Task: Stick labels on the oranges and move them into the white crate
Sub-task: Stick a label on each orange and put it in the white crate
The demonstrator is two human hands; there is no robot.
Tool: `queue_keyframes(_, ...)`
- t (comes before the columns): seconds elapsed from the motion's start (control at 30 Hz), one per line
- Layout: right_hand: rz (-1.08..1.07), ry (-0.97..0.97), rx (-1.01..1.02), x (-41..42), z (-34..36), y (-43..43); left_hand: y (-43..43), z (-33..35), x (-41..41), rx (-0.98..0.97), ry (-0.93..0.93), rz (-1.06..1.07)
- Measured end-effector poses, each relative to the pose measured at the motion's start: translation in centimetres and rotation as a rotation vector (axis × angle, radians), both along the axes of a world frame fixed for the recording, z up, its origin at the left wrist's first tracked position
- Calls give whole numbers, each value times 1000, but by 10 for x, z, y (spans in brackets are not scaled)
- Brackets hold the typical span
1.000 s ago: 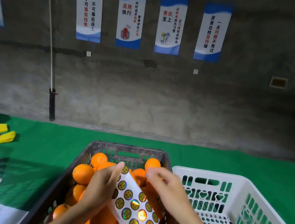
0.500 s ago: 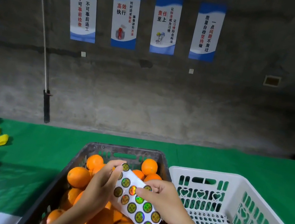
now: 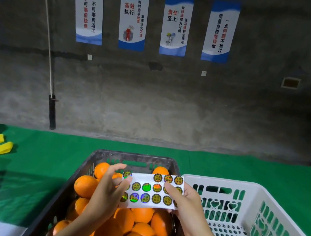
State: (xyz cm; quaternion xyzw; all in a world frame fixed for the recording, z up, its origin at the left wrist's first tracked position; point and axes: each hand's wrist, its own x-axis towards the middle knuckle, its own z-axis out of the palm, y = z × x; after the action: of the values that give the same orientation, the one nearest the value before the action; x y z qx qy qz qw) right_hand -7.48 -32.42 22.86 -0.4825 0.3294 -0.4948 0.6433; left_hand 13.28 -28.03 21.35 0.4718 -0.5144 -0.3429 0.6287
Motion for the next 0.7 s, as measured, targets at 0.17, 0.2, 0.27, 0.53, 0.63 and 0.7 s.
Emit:
queue_keyframes(0.17, -14, 8, 28, -3, -5, -5, -1, -2, 5, -29, -85, 117)
queue_keyframes(0.2, -17, 4, 35, -3, -5, -5, -2, -2, 6, -22, -77, 116)
queue_keyframes(0.27, -21, 0, 46, -4, -5, -6, -3, -3, 8, -25, -87, 115)
queue_keyframes(0.53, -153, -51, 38, 1, -9, -7, -7, 1, 9, -132, -182, 231)
queue_keyframes(0.63, -350, -147, 72, -3, -11, -14, -8, 2, 13, -99, -89, 312)
queue_keyframes(0.7, -428, -167, 79, -9, -14, -20, -8, 2, 17, -42, -146, 309)
